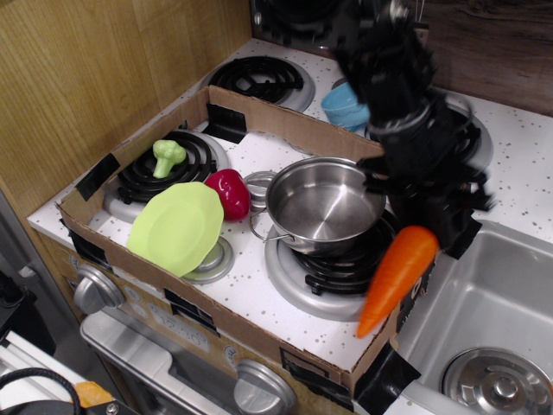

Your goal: Put carrot on plate

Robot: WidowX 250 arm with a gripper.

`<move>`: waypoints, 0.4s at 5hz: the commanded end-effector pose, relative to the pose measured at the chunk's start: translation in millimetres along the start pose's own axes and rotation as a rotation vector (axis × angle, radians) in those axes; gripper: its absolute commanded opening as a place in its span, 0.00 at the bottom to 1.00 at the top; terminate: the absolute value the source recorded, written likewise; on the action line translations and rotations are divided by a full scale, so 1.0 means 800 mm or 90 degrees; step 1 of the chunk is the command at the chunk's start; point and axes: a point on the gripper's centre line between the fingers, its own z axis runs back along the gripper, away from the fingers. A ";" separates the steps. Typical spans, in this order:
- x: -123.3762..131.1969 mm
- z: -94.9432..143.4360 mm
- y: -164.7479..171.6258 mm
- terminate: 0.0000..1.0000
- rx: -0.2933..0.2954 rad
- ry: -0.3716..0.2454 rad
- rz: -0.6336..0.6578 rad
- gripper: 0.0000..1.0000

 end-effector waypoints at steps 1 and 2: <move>0.014 0.093 -0.034 0.00 -0.010 0.039 0.203 0.00; 0.011 0.115 0.003 0.00 0.095 -0.002 0.149 0.00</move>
